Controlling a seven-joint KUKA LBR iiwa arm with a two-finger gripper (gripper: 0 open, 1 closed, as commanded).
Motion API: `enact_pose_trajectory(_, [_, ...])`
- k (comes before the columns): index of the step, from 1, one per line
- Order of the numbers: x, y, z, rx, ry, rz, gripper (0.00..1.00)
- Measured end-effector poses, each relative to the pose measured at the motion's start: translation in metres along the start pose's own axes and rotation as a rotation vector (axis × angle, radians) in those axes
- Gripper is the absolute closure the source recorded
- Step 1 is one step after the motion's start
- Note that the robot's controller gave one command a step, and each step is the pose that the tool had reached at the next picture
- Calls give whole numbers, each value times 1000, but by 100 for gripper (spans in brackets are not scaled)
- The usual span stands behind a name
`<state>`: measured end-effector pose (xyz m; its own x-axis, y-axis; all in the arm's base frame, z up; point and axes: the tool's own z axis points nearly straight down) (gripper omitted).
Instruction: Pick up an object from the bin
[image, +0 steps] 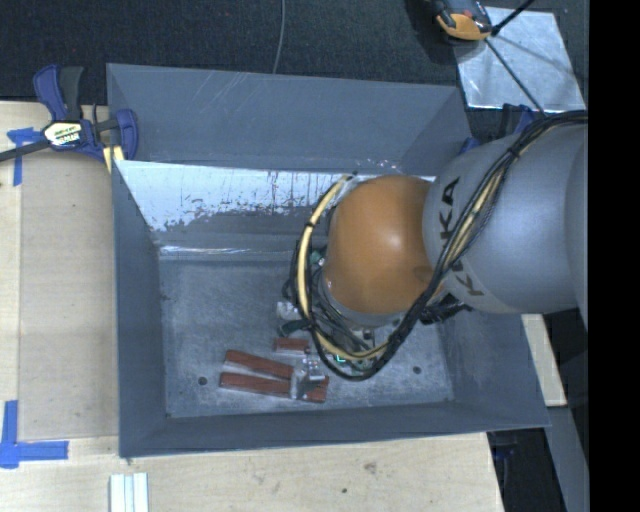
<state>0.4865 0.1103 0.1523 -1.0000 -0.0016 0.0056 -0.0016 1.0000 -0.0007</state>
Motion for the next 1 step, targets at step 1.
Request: enact_pose_trajectory(1, [-2,0,-3,-2,-7,2,0])
